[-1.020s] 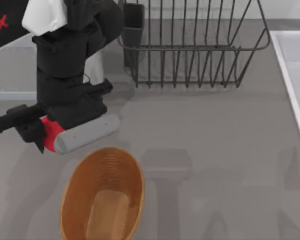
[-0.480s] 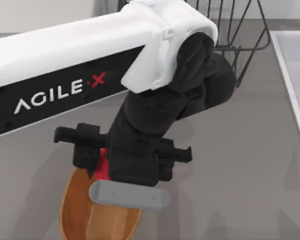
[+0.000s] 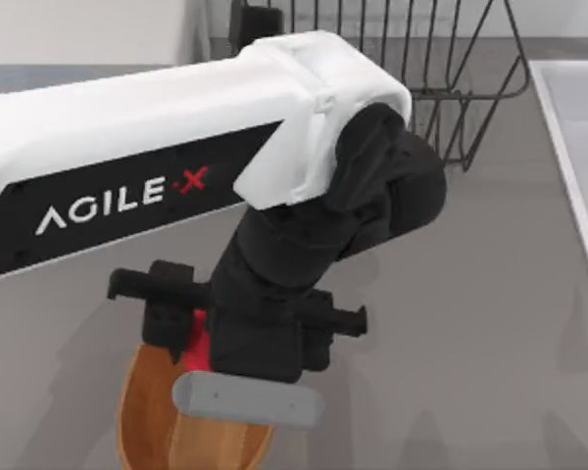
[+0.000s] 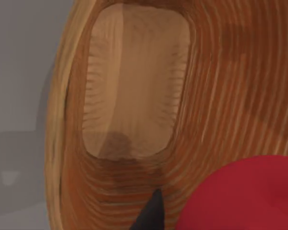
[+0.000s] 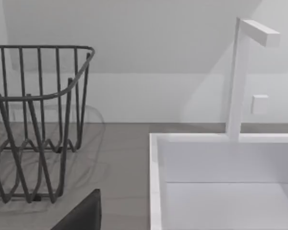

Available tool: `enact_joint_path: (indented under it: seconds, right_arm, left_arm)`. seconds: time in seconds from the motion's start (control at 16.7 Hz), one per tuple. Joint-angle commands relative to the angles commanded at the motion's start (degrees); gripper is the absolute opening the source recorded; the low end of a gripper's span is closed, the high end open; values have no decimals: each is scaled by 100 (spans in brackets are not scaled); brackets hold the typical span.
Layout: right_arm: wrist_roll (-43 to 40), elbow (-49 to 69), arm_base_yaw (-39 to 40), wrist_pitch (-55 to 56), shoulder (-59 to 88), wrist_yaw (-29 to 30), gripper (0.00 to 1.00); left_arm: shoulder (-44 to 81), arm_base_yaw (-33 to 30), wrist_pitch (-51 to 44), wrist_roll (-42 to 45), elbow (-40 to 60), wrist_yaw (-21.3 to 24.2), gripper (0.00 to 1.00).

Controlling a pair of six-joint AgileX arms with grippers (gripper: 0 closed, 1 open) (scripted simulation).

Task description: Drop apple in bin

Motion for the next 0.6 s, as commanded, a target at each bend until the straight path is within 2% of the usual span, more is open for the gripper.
enact_joint_path:
  seconds: [0.3,0.6]
  right_arm:
    - [0,0,0,0,0,0,100]
    - [0,0,0,0,0,0,100]
  left_arm:
    - [-105,135,953,135,-1056,-41,0]
    - [-123,154,1064,148,-1166,-52,0]
